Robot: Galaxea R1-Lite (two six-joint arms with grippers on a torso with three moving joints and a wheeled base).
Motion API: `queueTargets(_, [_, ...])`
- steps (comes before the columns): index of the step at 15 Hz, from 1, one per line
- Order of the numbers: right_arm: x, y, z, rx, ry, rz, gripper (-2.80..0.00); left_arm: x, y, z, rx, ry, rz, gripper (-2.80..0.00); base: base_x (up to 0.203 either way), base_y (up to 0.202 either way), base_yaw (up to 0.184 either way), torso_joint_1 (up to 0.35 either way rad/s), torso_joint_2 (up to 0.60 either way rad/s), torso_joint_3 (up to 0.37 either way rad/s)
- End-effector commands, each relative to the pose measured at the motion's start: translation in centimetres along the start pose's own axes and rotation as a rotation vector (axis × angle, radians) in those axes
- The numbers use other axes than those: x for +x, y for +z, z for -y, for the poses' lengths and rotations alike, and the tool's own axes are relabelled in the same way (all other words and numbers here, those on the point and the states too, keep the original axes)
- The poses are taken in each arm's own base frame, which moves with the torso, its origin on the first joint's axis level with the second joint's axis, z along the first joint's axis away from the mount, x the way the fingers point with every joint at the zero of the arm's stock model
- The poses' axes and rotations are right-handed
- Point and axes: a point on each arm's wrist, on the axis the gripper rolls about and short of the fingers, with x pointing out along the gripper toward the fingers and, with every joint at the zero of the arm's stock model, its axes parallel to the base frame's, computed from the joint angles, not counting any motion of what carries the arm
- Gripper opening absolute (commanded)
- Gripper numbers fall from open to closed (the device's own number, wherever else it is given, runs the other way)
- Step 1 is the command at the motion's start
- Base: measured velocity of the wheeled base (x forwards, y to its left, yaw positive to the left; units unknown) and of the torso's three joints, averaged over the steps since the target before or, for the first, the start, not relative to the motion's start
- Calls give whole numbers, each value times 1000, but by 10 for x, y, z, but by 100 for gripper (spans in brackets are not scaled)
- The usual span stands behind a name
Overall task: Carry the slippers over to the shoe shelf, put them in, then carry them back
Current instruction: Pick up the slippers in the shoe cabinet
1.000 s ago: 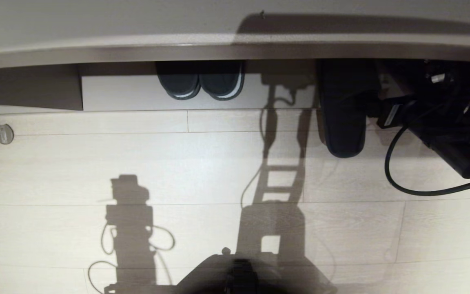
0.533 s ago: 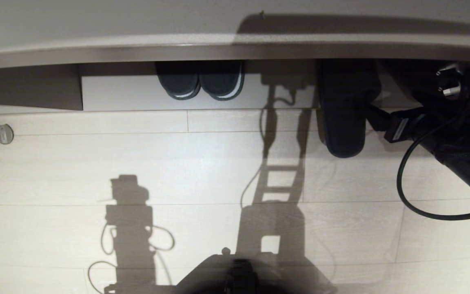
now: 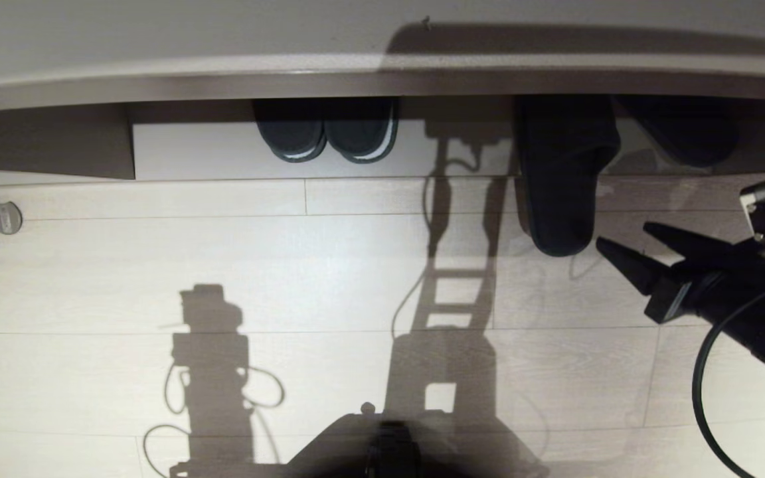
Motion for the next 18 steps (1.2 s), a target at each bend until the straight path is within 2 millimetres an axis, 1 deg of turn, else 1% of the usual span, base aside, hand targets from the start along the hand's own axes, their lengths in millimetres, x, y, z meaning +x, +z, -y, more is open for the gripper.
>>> queueTargets(1, [-15, -13, -3, -14, 17, -46, -280, 0, 0, 0, 0, 1, -1, -280, 0, 0, 0, 0, 0, 0])
queueTargets(2, [-18, -20, -5, -34, 30, -81, -280, 0, 0, 0, 0, 1, -1, -280, 0, 0, 0, 0, 0, 0])
queueTargets(3, [-17, -28, -8, -55, 44, -111, -280, 0, 0, 0, 0, 1, -1, -280, 0, 0, 0, 0, 0, 0])
queueTargets(4, [-15, -39, -11, -78, 64, -159, -280, 0, 0, 0, 0, 1, -1, -280, 0, 0, 0, 0, 0, 0])
queueTargets(5, [-14, -42, -13, -89, 68, -168, -280, 0, 0, 0, 1, 1, -1, -280, 0, 0, 0, 0, 0, 0])
queueTargets(6, [-8, -46, -14, -90, 64, -179, -280, 0, 0, 0, 1, 1, -1, -280, 0, 0, 0, 0, 0, 0])
queueTargets(8, [18, -66, -18, -95, 47, -218, -280, 0, 0, 0, 1, 1, -1, -280, 0, 0, 0, 0, 0, 0])
queueTargets(9, [32, -74, -20, -99, 25, -204, -280, 0, 0, 0, 1, 1, -1, -280, 0, 0, 0, 0, 0, 0])
queueTargets(11, [50, -78, -20, -111, -46, -130, -280, 0, 0, 0, 1, 1, -1, -280, 0, 0, 0, 0, 0, 0])
queueTargets(13, [66, -72, -18, -141, -110, -69, -280, 0, 0, 0, 4, 1, -1, -280, 0, 0, 0, 0, 0, 0])
queueTargets(14, [69, -67, -18, -144, -121, -46, -280, 0, 0, 0, 4, 1, -1, -280, 0, 0, 0, 0, 0, 0])
queueTargets(17, [71, -63, -18, -143, -130, -34, -280, 0, 0, 0, 4, 1, -1, -280, 0, 0, 0, 0, 0, 0])
queueTargets(18, [68, -66, -21, -145, -117, -53, -280, 0, 0, 0, 4, 1, -1, -280, 0, 0, 0, 0, 0, 0])
